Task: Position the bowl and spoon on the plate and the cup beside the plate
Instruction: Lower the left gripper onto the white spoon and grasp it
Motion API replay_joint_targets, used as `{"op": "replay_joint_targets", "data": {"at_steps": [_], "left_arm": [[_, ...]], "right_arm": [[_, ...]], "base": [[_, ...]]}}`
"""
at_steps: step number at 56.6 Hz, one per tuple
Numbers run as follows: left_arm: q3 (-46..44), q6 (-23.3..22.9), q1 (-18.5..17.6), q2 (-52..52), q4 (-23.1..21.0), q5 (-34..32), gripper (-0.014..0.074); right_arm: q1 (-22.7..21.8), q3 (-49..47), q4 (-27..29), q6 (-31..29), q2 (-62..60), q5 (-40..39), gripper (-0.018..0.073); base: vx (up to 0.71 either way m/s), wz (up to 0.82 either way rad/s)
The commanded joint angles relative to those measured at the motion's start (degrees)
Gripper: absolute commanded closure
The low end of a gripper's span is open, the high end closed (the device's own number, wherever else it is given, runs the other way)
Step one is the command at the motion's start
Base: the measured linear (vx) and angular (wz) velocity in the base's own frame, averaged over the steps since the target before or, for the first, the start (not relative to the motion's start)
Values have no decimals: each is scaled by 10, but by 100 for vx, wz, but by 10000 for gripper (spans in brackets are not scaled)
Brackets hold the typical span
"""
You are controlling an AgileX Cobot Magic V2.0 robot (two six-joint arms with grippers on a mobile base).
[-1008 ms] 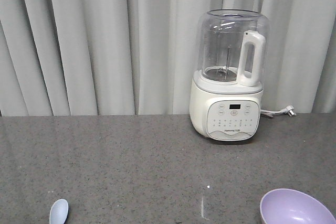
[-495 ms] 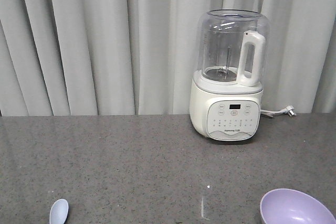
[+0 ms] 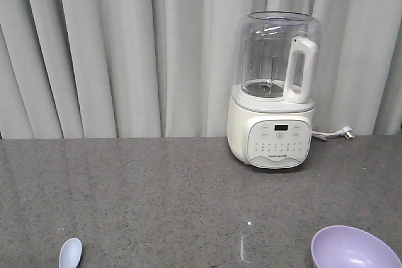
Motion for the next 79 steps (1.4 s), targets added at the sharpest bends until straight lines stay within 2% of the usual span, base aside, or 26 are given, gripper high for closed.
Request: {"op": "replay_joint_targets", "data": {"at_steps": [1,5,12,28,33,46,51,79], "left_arm": [[-67,-6,0,18,-19,49,-18],[-108,-6,0,48,-43,111,-9],[-124,1,-2,108,-97,172,10],[-123,-7,-80,246,-100,241,19],[-123,-29,-98,277,-83,269,19],[-123,-116,-122,330,25,311,19],[-123,-141,-126,335,42,310,20],[-123,-186,-126,387,48,278,22]], "right_arm": [[-3,-19,-1,1,-2,-48,-42],[-3,-19,-1,1,-2,-48,-18],[-3,-19,-1,2,-2,-48,-4],[-3,-19,-1,2,-2,-47,-4],[-3,-19,-2,1,-2,-46,-4],[-3,-19,-2,1,-2,-36,-4],[-3,-19,-3,0,-2,-32,-4],[-3,-19,-3,0,-2,-28,-4]], "base": [[0,0],[0,0],[0,0],[0,0],[0,0],[0,0],[0,0],[0,0]]}}
